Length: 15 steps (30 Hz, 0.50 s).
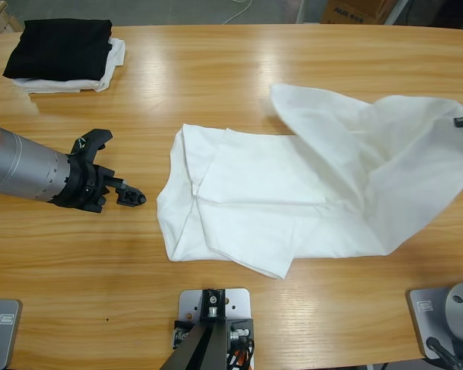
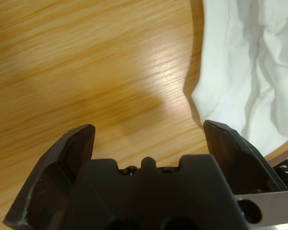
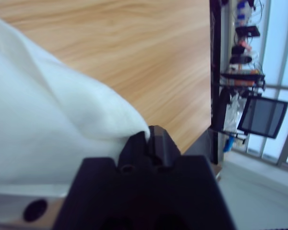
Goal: Fold clothes
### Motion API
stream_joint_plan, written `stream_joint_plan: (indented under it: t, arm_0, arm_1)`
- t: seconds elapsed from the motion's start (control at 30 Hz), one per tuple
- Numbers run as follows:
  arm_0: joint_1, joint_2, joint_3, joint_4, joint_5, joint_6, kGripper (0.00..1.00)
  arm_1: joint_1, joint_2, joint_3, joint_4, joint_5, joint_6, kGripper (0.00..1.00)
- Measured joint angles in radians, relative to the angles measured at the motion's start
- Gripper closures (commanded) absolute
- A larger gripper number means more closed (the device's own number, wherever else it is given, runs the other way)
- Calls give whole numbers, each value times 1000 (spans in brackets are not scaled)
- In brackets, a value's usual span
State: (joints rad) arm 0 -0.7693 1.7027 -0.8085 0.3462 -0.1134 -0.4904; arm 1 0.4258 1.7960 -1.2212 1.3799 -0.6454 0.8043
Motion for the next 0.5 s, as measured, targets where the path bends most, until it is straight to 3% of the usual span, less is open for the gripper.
stream_joint_plan:
  t: [0.03,0.07,0.17,0.23,0.27,0.33,0.4,0.5]
  arm_0:
    - [0,0,0,0,0,0,119]
    - [0,0,0,0,0,0,119]
    - [0,0,1,-4,0,0,119]
    - [-1,0,1,-10,0,0,119]
    - [-1,0,1,-12,0,0,119]
    - [-1,0,1,-13,0,0,119]
    - [-1,0,1,-13,0,0,116]
    - [-1,0,1,-14,0,0,47]
  arm_1:
    - [-21,-4,7,0,0,0,996]
    - [-47,-15,16,2,0,0,872]
    - [-101,-51,52,11,0,0,705]
    - [-120,-69,69,18,3,1,686]
    - [-126,-78,70,23,6,1,601]
    - [-139,-93,70,29,14,4,268]
    - [-164,-97,70,33,22,7,49]
    - [-213,-104,69,45,27,8,0]
